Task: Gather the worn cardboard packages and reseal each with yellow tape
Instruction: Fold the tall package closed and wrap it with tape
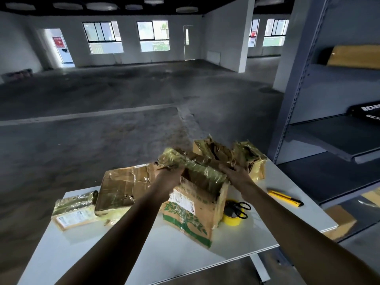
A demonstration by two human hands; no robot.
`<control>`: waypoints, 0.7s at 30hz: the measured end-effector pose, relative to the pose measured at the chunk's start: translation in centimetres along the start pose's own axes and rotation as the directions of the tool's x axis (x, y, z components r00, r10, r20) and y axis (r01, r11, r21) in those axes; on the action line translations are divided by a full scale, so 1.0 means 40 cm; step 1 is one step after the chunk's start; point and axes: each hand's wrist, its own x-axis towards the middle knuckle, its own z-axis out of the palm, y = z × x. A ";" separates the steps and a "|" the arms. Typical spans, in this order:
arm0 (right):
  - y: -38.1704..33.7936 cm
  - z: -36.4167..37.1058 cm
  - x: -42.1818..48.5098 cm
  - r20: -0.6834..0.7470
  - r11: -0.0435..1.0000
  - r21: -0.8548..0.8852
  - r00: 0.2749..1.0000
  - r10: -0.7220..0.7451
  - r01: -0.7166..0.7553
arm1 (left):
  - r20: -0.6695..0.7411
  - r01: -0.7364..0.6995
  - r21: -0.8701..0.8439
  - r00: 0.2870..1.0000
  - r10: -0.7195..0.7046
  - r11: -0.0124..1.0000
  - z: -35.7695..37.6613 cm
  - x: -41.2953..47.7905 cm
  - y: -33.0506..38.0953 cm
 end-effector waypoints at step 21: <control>-0.044 0.120 -0.008 0.102 0.993 -0.098 0.993 -0.061 0.071 | 0.264 -0.282 0.059 0.930 0.257 0.958 -0.060 -0.083 0.007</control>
